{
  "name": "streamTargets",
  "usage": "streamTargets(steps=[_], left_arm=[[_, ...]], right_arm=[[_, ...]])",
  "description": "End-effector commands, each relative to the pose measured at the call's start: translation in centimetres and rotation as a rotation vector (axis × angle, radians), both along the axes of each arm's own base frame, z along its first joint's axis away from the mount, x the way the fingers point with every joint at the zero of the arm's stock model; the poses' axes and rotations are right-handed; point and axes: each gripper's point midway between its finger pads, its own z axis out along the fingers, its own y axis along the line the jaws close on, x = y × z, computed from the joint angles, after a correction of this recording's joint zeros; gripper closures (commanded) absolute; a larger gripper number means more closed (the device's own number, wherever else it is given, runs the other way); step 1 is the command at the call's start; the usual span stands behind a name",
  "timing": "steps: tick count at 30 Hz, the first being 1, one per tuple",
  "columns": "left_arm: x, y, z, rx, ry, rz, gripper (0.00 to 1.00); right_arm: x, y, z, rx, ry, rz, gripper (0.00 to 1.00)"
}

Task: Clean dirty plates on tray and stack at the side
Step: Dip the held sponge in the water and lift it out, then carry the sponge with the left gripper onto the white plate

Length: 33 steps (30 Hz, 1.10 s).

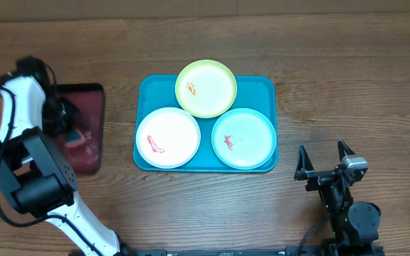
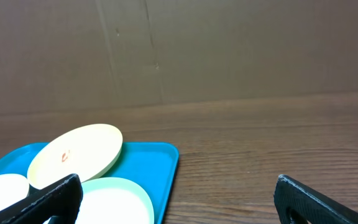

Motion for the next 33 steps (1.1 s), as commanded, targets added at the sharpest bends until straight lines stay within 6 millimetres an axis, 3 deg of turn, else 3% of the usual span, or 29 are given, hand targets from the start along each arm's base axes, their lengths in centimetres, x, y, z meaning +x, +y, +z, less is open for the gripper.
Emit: streamTargets(steps=[1,4,7,10,13,15,18,23,25,28,31,33], left_arm=[[2.7,0.9,5.5,0.037,-0.110,-0.004,0.96],[3.6,0.3,8.7,0.007,-0.172,-0.009,0.96],[3.9,0.1,8.9,0.006,-0.185,-0.015,0.96],[4.0,0.5,6.0,0.052,-0.144,-0.024,0.96],[2.7,-0.2,-0.1,0.034,-0.070,-0.032,0.96],[2.4,-0.4,-0.2,0.022,-0.061,-0.031,0.96],[2.6,0.1,2.1,0.028,-0.085,-0.020,0.96],[2.4,0.3,8.0,0.057,-0.133,-0.006,0.96],[2.3,0.5,8.6,0.083,-0.139,-0.008,0.96],[2.3,1.2,6.3,0.151,-0.097,-0.017,0.96],[2.1,0.3,2.1,0.113,-0.062,-0.031,0.96],[1.5,-0.1,0.9,0.097,-0.039,-0.033,0.96]], right_arm=[[0.0,-0.2,-0.2,0.005,-0.004,-0.013,0.00],[0.0,-0.2,-0.2,0.005,-0.004,-0.012,0.00],[0.0,-0.2,-0.2,0.005,-0.004,-0.013,0.00],[0.0,-0.2,-0.2,0.005,-0.004,-0.012,0.00],[0.0,-0.2,-0.2,0.005,-0.004,-0.013,0.00],[0.0,-0.2,-0.2,0.005,-0.003,-0.012,0.00],[0.0,-0.2,-0.2,0.005,-0.004,-0.013,0.00],[0.0,-0.2,-0.2,0.005,-0.004,-0.012,0.00],[0.0,-0.2,-0.2,0.005,-0.003,-0.012,0.00],[0.0,-0.2,-0.2,0.005,-0.003,-0.013,0.00],[0.0,-0.2,-0.2,0.005,-0.003,-0.013,0.00],[0.0,-0.2,-0.2,0.005,-0.004,-0.013,0.00]])
